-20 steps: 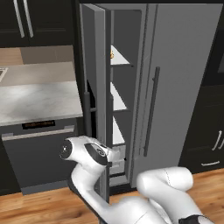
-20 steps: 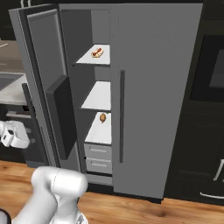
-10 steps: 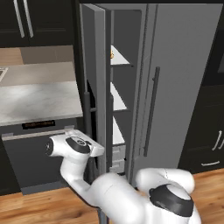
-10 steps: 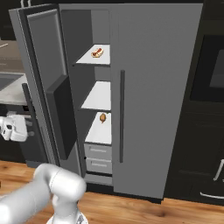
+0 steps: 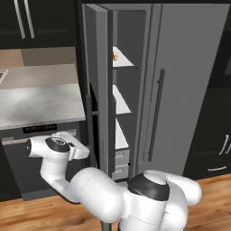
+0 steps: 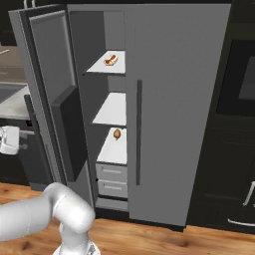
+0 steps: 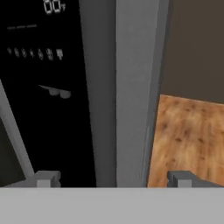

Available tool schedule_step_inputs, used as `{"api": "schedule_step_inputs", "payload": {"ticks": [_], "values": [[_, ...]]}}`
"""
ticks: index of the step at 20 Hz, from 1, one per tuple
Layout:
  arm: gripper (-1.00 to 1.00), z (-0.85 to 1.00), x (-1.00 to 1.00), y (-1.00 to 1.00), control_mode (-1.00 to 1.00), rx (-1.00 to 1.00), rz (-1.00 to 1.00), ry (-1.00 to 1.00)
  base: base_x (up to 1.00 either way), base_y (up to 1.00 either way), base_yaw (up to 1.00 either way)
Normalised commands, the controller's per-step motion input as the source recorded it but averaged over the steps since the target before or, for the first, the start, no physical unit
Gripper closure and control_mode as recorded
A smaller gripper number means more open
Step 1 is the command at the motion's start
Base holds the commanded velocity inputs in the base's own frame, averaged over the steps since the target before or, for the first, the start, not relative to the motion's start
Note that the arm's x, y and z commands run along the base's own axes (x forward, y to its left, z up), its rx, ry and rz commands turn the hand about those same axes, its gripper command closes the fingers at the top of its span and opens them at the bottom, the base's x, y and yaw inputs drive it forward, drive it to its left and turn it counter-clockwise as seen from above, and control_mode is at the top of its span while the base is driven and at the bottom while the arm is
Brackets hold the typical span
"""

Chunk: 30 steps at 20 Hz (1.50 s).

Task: Store the hot dog in the freezer for long-term storage. Close the freezer door after placing the cooked food.

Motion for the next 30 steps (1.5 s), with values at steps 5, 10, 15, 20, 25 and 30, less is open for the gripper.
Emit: {"api": "schedule_step_inputs", "payload": {"ticks": [5, 10, 15, 20, 25, 30], "values": [[-1.00, 0.02, 0.00, 0.17, -1.00, 0.00, 0.00, 0.00, 0.00, 0.00, 0.00], [-1.00, 0.00, 0.13, -0.11, -1.00, 0.00, 0.00, -0.01, 0.00, 0.00, 0.00], [-1.00, 0.00, 0.18, -0.50, -1.00, 0.00, 0.00, 0.01, 0.00, 0.00, 0.00], [-1.00, -0.03, 0.06, -0.41, -1.00, 0.00, 0.00, 0.04, 0.00, 0.00, 0.00], [-1.00, 0.00, 0.00, -0.40, -1.00, 0.00, 0.00, 0.10, 0.00, 0.00, 0.00], [-1.00, 0.00, 0.00, -0.45, -1.00, 0.00, 0.00, 0.12, 0.00, 0.00, 0.00]]}}
